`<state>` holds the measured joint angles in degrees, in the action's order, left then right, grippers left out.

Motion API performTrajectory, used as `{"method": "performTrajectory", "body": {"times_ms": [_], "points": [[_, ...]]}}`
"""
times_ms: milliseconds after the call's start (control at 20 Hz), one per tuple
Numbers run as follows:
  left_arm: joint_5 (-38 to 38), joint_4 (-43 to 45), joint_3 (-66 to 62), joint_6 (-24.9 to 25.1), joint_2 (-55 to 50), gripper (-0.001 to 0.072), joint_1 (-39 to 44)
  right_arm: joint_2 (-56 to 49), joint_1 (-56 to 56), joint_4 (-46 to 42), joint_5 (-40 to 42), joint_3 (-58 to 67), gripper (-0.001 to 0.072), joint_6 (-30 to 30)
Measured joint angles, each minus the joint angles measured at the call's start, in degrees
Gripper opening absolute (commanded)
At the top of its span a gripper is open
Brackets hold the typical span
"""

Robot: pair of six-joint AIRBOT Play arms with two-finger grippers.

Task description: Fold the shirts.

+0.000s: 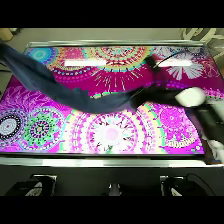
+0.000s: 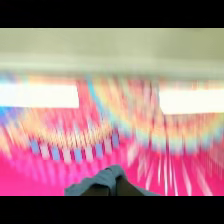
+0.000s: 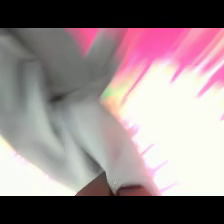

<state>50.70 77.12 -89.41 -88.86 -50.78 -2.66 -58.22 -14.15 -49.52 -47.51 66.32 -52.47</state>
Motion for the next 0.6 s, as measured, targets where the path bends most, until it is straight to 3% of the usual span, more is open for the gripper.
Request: {"method": "performTrajectory", "body": {"times_ms": [150, 300, 600], "points": [[-9.07, 0.26, -10.21, -3.65, 4.85, 0.0024, -2.10, 14.01, 5.97, -12.02, 3.54, 12.61, 0.0018, -0.07], [-13.40, -0.22, -15.21, -5.33, 10.05, 0.0023, -2.91, 24.04, 8.79, -24.22, 4.24, 19.21, 0.0018, -6.34], [-15.78, -0.37, -17.70, -6.32, 14.05, 0.0024, -3.34, 28.52, 10.27, -35.71, -7.41, 22.67, 0.0020, -14.01]]}}
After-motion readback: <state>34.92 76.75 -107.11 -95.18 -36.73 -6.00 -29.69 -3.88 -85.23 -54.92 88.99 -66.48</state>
